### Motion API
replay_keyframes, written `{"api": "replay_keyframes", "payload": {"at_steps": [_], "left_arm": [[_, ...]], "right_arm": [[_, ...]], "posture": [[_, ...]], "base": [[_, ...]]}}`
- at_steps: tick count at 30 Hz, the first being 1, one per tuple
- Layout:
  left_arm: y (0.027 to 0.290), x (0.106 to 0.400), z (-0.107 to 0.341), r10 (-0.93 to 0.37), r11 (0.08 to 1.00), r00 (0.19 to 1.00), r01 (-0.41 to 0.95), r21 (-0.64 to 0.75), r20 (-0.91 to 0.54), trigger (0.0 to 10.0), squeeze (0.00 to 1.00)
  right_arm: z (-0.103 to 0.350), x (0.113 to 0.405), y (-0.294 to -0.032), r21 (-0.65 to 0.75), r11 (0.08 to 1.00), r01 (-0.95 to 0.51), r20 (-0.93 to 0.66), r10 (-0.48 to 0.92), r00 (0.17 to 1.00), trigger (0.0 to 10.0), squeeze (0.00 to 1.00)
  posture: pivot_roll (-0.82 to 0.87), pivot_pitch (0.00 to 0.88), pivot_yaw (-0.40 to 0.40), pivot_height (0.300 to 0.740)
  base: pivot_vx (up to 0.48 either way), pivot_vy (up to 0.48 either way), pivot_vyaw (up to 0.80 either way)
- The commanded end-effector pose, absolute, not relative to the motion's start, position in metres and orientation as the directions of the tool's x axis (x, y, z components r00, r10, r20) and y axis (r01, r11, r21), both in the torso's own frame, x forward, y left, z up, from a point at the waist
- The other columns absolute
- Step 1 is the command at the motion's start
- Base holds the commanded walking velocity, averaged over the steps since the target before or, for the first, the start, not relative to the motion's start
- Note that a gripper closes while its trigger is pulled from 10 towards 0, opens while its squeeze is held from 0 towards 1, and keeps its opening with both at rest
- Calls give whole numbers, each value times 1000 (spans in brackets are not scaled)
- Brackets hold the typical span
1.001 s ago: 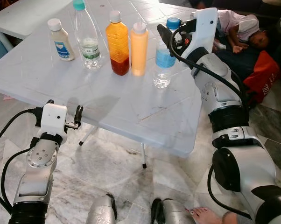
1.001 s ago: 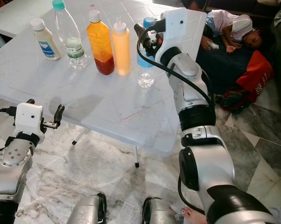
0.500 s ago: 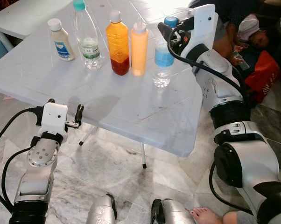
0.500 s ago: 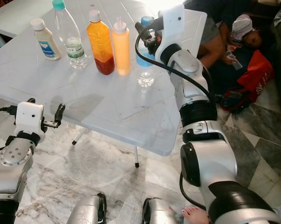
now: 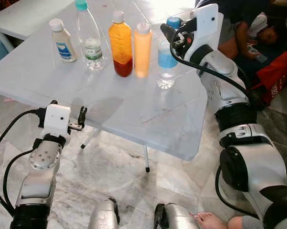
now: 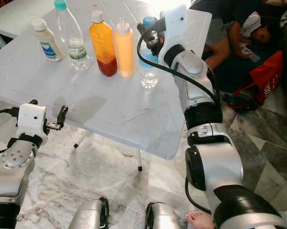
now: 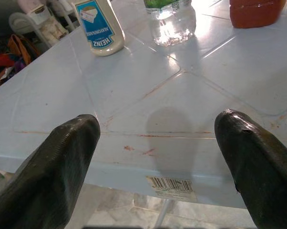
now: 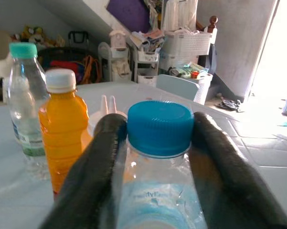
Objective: Restocking fridge
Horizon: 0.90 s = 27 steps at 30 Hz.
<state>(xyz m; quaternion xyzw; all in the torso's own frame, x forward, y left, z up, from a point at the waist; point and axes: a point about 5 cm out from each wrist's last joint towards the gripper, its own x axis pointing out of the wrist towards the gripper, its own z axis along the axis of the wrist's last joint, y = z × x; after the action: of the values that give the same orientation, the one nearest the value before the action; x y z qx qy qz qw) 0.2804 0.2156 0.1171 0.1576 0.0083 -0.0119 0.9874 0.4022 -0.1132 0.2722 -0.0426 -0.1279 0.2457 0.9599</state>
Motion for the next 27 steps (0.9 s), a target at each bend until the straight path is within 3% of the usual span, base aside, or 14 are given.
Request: {"api": "replay_keyframes", "payload": {"at_steps": [1, 11, 12, 13, 14, 15, 20, 21, 22, 23, 27], "left_arm": [[217, 279, 112, -24, 949, 999, 36, 312, -43, 10000, 0], [218, 280, 113, -19, 949, 999, 32, 315, -45, 10000, 0], [218, 280, 112, -20, 948, 999, 33, 315, -46, 10000, 0], [218, 280, 112, -21, 948, 999, 34, 316, -47, 10000, 0], [218, 280, 112, -21, 948, 999, 34, 316, -47, 10000, 0], [219, 279, 112, -21, 948, 999, 35, 317, -48, 10000, 0], [220, 279, 112, -20, 947, 999, 35, 320, -50, 10000, 0], [220, 279, 112, -19, 947, 999, 34, 320, -49, 10000, 0], [220, 279, 112, -19, 947, 999, 34, 320, -49, 10000, 0], [220, 279, 112, -19, 947, 999, 33, 320, -49, 10000, 0], [219, 279, 112, -19, 947, 999, 34, 320, -50, 10000, 0]], "right_arm": [[275, 402, -114, -169, 873, -457, 223, 485, 845, 10000, 1000], [288, 404, -118, -182, 863, -472, 244, 505, 828, 10000, 1000], [289, 404, -117, -188, 853, -486, 248, 520, 817, 10000, 894], [290, 404, -115, -187, 840, -510, 252, 542, 801, 10000, 698], [290, 404, -115, -187, 840, -510, 252, 542, 801, 10000, 698], [291, 404, -113, -189, 835, -517, 250, 550, 797, 10000, 0], [292, 407, -110, -177, 833, -524, 240, 553, 798, 10000, 0], [292, 407, -110, -171, 836, -522, 237, 549, 801, 4902, 0], [291, 408, -110, -163, 838, -520, 232, 545, 805, 4902, 0], [291, 409, -110, -153, 841, -519, 229, 541, 809, 0, 0], [288, 410, -112, -129, 845, -520, 219, 535, 816, 0, 0]], "posture": [[70, 149, 4, 740], [74, 147, 4, 740], [76, 149, 4, 740], [76, 150, 5, 740], [76, 150, 5, 740], [79, 151, 5, 740], [85, 152, 3, 740], [85, 153, 3, 740], [86, 153, 3, 740], [86, 154, 3, 740], [83, 156, 2, 740]], "base": [[0, 0, 0], [0, 0, 0], [0, 0, 0], [0, 0, 0], [0, 0, 0], [0, 0, 0], [0, 0, 0], [0, 0, 0], [0, 0, 0], [0, 0, 0], [0, 0, 0]]}}
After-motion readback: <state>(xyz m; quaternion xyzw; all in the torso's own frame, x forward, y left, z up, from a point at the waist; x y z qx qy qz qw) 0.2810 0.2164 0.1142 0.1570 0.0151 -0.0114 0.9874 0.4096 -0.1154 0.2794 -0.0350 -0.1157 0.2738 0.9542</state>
